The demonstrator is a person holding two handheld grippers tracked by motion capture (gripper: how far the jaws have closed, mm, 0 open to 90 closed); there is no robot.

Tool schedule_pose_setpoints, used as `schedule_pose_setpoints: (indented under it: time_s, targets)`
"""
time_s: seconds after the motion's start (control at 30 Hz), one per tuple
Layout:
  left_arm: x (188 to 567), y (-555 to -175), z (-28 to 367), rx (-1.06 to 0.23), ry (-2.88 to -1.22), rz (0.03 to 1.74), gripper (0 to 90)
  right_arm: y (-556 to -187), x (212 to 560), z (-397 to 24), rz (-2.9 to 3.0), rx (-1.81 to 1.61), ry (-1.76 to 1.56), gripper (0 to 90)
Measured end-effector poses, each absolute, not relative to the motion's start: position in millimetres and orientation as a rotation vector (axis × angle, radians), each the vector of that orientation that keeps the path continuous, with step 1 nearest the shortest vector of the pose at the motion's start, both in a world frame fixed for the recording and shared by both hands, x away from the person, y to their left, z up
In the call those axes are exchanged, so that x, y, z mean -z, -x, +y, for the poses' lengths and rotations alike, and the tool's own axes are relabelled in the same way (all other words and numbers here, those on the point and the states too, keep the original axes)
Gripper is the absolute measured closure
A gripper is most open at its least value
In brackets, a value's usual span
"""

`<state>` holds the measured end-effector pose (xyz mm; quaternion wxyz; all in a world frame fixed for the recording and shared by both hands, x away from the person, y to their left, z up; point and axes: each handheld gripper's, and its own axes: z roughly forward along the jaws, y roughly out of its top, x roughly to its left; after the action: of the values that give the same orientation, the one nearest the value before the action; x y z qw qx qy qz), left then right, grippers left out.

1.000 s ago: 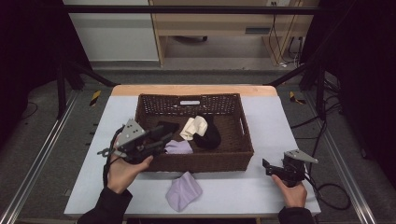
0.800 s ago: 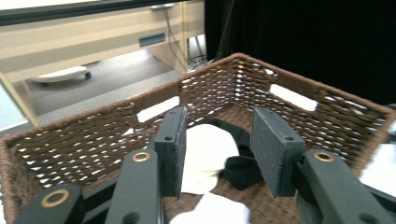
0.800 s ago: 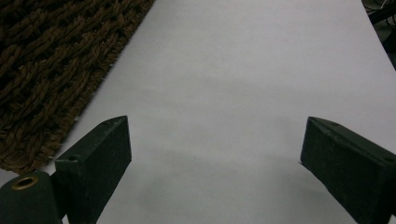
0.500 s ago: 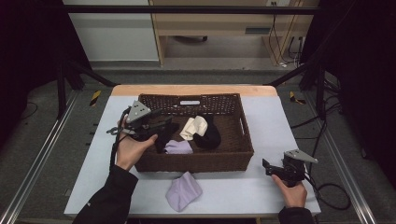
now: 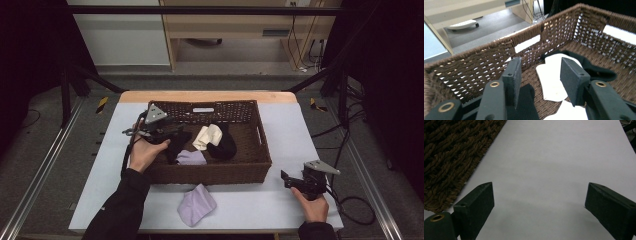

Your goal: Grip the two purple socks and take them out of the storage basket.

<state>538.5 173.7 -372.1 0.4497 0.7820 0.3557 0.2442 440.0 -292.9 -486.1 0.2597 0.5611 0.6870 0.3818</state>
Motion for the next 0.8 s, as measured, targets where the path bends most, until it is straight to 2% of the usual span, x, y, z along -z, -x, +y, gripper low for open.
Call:
schedule_pose_setpoints:
  time_s: [0.43,0.8]
  targets:
    - [418,-548,174,-0.488,-2.089,0.993,44.0,-440,486,-293,1.865,-1.037,-1.523,9.0]
    - [427,-551,163,-0.452,-2.238,0.98,41.6,-440,486,-293,1.864,-1.036,-1.521,9.0]
